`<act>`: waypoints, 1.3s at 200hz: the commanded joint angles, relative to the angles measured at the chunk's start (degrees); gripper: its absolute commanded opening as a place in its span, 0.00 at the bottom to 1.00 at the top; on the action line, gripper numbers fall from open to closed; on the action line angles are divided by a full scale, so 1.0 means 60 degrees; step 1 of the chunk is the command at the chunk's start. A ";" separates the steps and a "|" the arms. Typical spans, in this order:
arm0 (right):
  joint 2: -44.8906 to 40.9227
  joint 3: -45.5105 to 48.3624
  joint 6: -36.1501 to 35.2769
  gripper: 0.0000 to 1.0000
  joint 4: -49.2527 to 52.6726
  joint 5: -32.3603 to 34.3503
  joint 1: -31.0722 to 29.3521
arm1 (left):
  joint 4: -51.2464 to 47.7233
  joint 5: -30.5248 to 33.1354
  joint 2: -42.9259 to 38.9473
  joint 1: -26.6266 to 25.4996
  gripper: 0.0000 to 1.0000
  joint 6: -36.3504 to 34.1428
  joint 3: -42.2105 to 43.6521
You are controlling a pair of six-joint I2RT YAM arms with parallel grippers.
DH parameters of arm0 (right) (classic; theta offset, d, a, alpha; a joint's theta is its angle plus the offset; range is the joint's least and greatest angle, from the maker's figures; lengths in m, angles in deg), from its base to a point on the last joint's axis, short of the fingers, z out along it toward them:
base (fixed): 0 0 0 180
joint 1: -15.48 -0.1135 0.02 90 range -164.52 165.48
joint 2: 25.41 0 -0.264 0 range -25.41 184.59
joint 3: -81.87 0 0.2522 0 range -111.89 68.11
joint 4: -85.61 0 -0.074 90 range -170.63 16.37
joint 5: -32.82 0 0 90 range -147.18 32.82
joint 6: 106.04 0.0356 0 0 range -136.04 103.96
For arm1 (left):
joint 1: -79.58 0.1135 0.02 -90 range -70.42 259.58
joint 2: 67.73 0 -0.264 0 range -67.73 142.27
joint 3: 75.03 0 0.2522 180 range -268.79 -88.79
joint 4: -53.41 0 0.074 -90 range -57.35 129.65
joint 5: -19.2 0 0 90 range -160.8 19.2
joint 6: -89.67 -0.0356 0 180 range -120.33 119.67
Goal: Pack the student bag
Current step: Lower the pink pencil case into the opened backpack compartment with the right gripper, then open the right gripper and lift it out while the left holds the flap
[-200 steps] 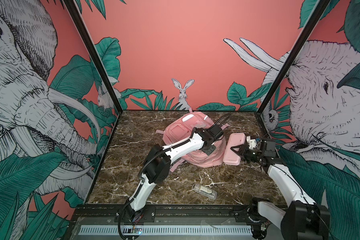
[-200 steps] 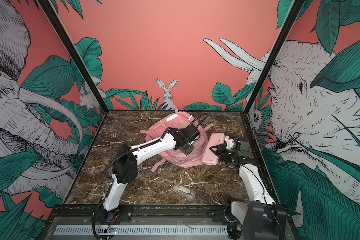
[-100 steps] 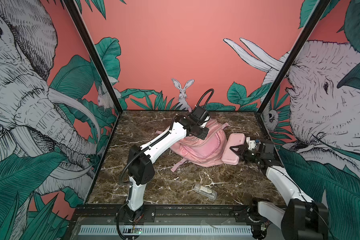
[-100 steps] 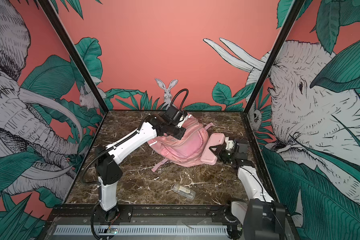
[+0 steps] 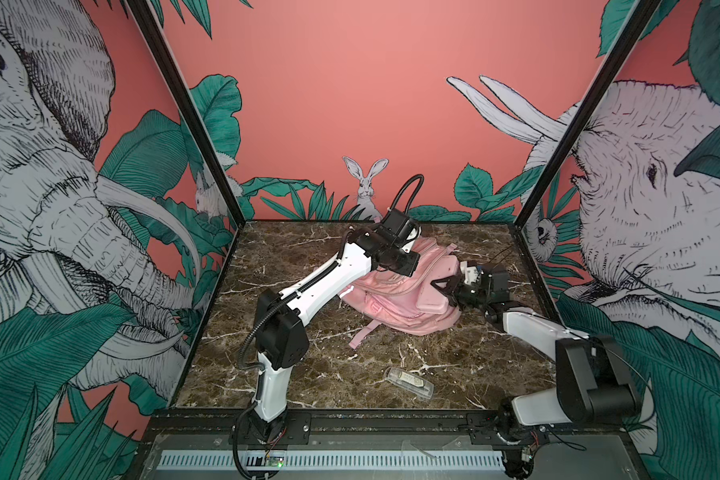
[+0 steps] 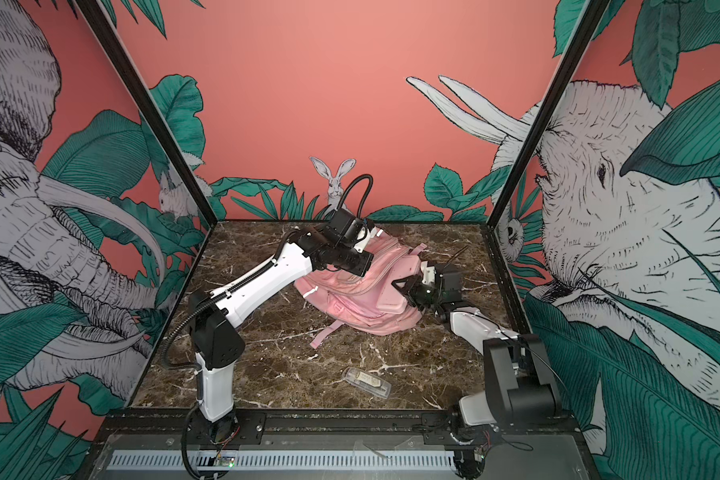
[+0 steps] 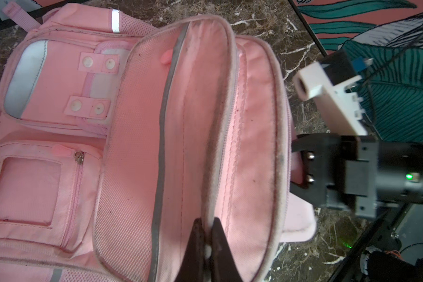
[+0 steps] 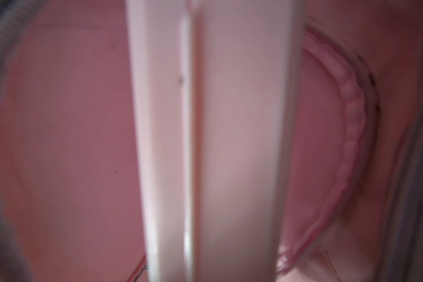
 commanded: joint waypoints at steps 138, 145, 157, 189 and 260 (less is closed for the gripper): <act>0.4612 -0.3914 0.2905 0.23 -0.3442 0.2557 -0.2263 | 0.1541 -0.0892 -0.1088 0.0330 0.00 0.1066 -0.0234; 0.4752 -0.4095 0.2937 0.24 -0.3372 0.2536 -0.2345 | 0.1547 -0.0887 -0.1105 0.0345 0.00 0.1064 -0.0190; 0.4848 -0.4287 0.2938 0.29 -0.3172 0.2600 -0.2455 | 0.1610 -0.0872 -0.1170 0.0381 0.00 0.1082 -0.0088; 0.4457 -0.4545 0.1988 0.51 -0.1291 0.2877 -0.2553 | 0.1876 -0.0976 -0.1343 0.0503 0.00 0.1212 0.0312; 0.3801 -0.5046 0.0344 0.63 0.1119 0.2949 -0.2484 | 0.2132 -0.1063 -0.1568 0.0726 0.00 0.1272 0.0780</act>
